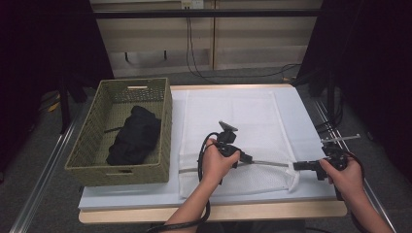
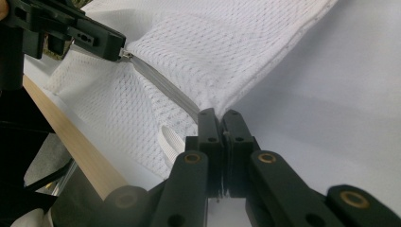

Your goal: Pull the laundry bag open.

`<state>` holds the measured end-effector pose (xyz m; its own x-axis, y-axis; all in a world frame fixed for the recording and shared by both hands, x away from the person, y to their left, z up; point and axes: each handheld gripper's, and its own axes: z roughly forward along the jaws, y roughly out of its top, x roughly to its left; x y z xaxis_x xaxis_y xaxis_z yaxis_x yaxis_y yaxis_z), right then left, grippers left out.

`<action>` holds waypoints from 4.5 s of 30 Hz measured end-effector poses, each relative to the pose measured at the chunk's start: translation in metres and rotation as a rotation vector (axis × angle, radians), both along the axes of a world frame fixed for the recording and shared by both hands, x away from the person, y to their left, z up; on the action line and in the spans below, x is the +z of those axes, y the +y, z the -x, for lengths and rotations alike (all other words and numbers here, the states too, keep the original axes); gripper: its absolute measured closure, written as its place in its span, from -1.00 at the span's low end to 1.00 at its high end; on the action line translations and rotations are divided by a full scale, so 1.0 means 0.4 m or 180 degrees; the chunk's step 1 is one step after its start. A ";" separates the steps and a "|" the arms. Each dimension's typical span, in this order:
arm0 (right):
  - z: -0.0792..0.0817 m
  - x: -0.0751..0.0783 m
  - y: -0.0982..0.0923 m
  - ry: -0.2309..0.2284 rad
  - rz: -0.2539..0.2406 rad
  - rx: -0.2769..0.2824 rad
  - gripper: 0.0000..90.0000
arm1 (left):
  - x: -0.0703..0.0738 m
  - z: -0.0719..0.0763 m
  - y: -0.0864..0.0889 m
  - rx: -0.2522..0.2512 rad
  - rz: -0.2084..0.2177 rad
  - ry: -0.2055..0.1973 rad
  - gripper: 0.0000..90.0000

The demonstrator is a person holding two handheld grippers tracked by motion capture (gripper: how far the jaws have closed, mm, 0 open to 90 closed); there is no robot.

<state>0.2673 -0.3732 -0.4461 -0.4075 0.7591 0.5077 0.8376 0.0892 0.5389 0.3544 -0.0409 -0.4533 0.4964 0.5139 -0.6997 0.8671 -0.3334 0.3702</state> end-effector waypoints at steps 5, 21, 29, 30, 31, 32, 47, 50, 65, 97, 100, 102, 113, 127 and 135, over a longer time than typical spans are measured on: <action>0.000 0.001 -0.001 0.0017 -0.0001 -0.0014 0.97 | -0.005 0.000 0.001 0.0032 -0.0055 -0.0005 0.93; -0.003 0.001 -0.002 0.0003 0.0000 -0.0006 0.97 | -0.006 -0.007 0.033 0.0062 0.0040 0.0035 0.93; -0.008 0.000 0.001 0.0019 0.0001 -0.0010 0.97 | -0.005 -0.010 0.052 0.0119 0.0052 0.0061 0.93; -0.008 0.000 0.001 0.0019 0.0001 -0.0010 0.97 | -0.005 -0.011 0.054 0.0111 0.0037 0.0048 0.93; -0.008 0.001 0.002 0.0010 0.0006 -0.0004 0.97 | -0.005 -0.011 0.054 0.0110 0.0033 0.0048 0.93; -0.009 0.001 0.006 0.0012 0.0043 -0.0005 0.97 | -0.007 -0.012 0.054 0.0090 0.0036 0.0047 0.93; -0.004 -0.002 -0.003 0.0015 0.0028 -0.0038 0.97 | 0.003 -0.016 0.059 0.0083 0.0054 0.0021 0.93; -0.004 -0.005 -0.003 0.0020 0.0016 -0.0033 0.97 | 0.006 -0.015 0.059 0.0078 0.0064 0.0035 0.93; -0.006 -0.001 -0.010 -0.0006 0.0032 -0.0017 0.97 | 0.005 -0.011 0.071 0.0132 0.0023 0.0049 0.93; -0.028 -0.006 -0.003 0.0024 0.0051 -0.0011 0.97 | 0.002 -0.006 0.150 0.0324 0.0037 0.0105 0.93; -0.027 -0.006 -0.005 0.0023 0.0072 -0.0019 0.97 | 0.001 -0.006 0.155 0.0359 0.0024 0.0103 0.93; -0.027 -0.006 -0.008 0.0022 0.0033 -0.0014 0.97 | 0.003 -0.005 0.157 0.0374 0.0067 0.0148 0.93; -0.026 -0.003 -0.013 0.0018 0.0023 -0.0029 0.97 | 0.003 -0.006 0.164 0.0410 0.0030 0.0104 0.93; -0.026 -0.002 -0.016 0.0008 0.0009 -0.0036 0.97 | 0.008 -0.009 0.190 0.0484 0.0082 0.0164 0.93; -0.026 -0.002 -0.014 0.0006 0.0032 -0.0035 0.97 | 0.007 -0.010 0.199 0.0480 0.0030 0.0157 0.93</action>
